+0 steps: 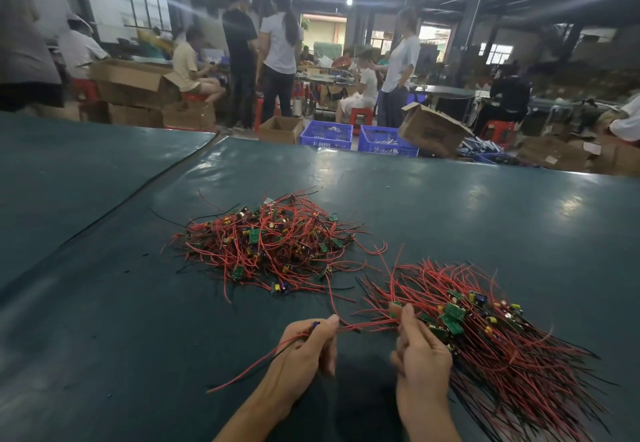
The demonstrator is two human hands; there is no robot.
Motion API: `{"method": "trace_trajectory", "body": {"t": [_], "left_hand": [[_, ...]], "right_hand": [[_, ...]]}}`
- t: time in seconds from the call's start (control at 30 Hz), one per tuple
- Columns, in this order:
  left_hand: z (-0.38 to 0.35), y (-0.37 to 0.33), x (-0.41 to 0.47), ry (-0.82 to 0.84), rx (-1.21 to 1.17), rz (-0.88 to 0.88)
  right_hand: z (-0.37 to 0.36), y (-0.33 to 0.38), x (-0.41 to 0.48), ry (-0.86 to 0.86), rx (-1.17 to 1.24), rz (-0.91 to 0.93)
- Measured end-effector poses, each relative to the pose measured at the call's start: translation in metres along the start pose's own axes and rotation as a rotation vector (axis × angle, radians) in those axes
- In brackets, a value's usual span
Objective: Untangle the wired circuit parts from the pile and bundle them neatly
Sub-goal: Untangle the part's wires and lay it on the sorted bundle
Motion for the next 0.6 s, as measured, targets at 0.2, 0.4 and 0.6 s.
{"method": "trace_trajectory", "body": {"t": [0.2,0.4,0.6], "left_hand": [[0.001,0.003,-0.001,0.003,-0.082,0.086],[-0.005,-0.004,-0.004,0.09,-0.097,0.081],[-0.009,-0.006,-0.005,0.119,-0.005,0.089]], "right_hand": [[-0.023,-0.006,-0.02,0.22,-0.181,0.037],[-0.037,-0.01,-0.031,0.249,-0.24,0.062],[-0.001,0.003,-0.007,-0.012,-0.017,-0.036]]}}
Point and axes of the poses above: each hand's wrist, its own x-axis towards the middle knuckle, its own z-axis out of the back of the hand, y = z × x, the point moved 4 cm from there along x, towards the middle knuckle, and after that the axes turned 3 degrees about -z, right-handed, at the moved point
